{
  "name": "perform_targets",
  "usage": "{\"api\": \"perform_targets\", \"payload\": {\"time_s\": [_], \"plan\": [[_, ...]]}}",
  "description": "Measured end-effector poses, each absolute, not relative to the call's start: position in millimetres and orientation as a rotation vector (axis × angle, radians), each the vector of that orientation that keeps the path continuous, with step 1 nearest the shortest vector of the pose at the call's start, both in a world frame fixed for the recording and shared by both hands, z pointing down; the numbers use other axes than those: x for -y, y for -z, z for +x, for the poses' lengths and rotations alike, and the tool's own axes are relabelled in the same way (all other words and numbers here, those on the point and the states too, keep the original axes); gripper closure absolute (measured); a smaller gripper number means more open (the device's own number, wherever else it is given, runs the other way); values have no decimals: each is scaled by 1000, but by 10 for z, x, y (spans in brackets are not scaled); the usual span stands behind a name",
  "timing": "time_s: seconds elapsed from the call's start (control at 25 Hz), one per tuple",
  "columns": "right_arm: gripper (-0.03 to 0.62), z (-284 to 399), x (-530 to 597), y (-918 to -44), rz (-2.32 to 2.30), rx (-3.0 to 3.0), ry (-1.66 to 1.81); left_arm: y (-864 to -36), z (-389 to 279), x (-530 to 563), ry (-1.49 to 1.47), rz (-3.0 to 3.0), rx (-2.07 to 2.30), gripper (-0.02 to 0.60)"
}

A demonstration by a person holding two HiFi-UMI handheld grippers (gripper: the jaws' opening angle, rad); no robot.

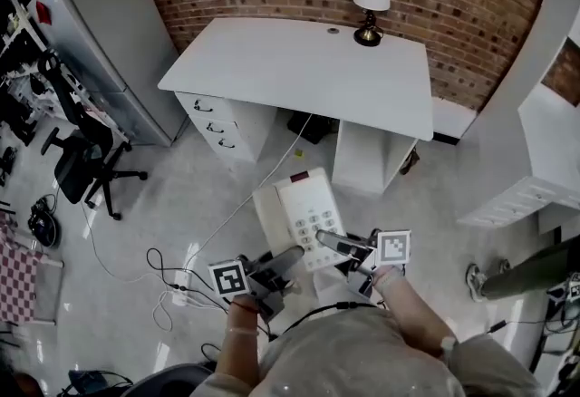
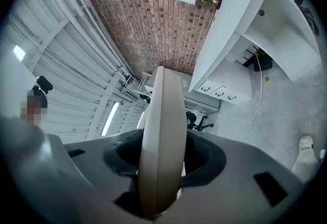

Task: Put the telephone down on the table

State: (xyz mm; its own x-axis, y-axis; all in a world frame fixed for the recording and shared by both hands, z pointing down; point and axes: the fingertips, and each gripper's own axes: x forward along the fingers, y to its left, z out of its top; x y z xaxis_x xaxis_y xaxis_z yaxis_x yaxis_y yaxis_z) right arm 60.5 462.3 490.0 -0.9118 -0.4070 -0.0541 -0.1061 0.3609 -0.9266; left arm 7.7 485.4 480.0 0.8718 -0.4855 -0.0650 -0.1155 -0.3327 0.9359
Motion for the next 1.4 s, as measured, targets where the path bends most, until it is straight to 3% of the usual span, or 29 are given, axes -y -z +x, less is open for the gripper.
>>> {"api": "perform_targets", "payload": {"time_s": [1.4], "plan": [[390, 939, -2233, -5209, -539, -2322, 1682, -5031, 418, -2448, 323, 1805, 479, 201]]}}
